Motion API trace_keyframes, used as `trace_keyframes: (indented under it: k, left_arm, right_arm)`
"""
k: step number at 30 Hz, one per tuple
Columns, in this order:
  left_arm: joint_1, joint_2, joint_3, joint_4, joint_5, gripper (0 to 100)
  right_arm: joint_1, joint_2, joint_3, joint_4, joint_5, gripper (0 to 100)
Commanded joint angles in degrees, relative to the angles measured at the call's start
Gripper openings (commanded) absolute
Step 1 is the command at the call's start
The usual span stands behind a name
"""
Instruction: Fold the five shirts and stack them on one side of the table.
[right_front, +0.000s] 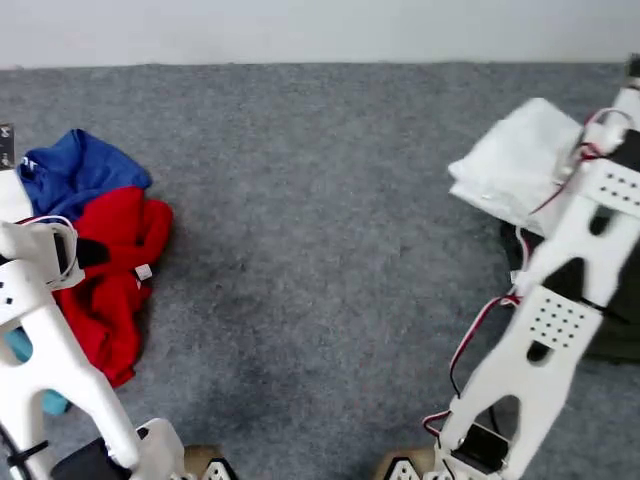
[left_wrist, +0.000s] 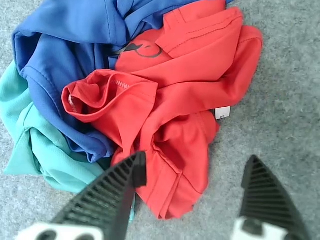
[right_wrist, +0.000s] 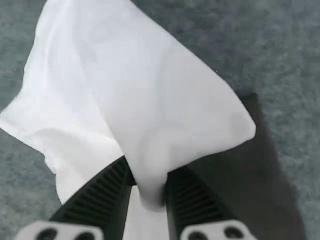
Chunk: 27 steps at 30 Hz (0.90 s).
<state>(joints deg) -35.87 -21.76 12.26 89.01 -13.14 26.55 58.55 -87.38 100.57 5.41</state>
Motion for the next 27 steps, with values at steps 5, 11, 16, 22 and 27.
trace_keyframes:
  k: [5,11,16,22,27]
  left_arm:
    - [-0.09,-1.67,-0.22,0.35,-0.26,31]
    - [1.76,-1.67,-0.22,0.44,-0.26,31]
    - [3.87,-1.67,-0.13,0.44,-0.26,31]
    - [3.87,-1.76,-0.13,0.53,-0.26,31]
    - [3.87,-1.76,-0.13,0.53,-0.26,31]
  right_arm:
    - [7.52,-12.26,16.88,2.33,-5.01,1.0]
    - [10.42,-19.3,26.64,2.42,-5.1,1.0]
    - [12.35,-21.76,35.96,2.24,-5.01,1.0]
    - [18.07,-21.05,38.15,2.07,-6.24,1.0]
    - [19.65,-21.32,41.32,2.33,-4.48,1.0]
